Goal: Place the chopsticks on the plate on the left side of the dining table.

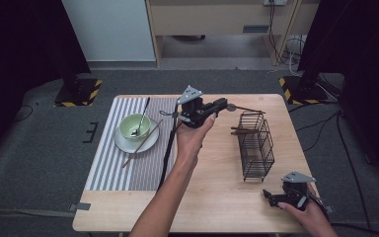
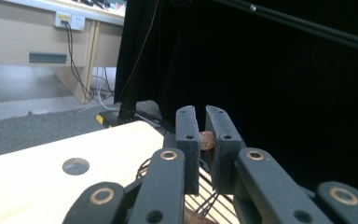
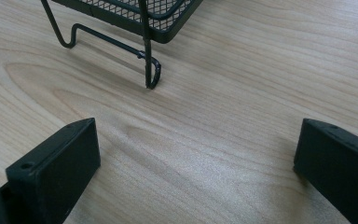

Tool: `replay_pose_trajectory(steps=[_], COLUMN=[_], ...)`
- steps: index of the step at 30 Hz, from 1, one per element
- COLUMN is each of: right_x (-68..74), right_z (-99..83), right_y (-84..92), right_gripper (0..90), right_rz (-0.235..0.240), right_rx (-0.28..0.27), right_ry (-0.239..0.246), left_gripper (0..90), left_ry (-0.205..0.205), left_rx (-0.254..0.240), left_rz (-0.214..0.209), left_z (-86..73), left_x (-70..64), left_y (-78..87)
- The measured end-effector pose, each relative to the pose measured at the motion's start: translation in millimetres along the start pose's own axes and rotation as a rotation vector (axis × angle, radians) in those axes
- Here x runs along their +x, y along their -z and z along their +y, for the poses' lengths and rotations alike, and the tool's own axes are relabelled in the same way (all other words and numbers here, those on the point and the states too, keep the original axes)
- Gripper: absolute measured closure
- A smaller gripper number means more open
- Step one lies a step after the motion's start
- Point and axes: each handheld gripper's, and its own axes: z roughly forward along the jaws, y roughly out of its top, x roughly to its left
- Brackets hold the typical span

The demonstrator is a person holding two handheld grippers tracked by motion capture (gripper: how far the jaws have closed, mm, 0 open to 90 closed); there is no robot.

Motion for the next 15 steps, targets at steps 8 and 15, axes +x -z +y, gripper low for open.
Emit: replay_pose_trajectory(steps=[8,15], right_x=[0.0,0.0], right_z=[0.0,0.0], right_y=[0.0,0.0], right_gripper=[0.4,0.4], right_rz=[-0.001,-0.001], right_rx=[0.0,0.0], right_ry=[0.0,0.001], left_gripper=[83.8,83.8], left_ry=[0.003,0.004], left_rx=[-0.055,-0.079], left_rz=[0.04,0.107], left_z=[2.2,1.2], left_x=[7.0,23.5], left_y=[8.6,25.4])
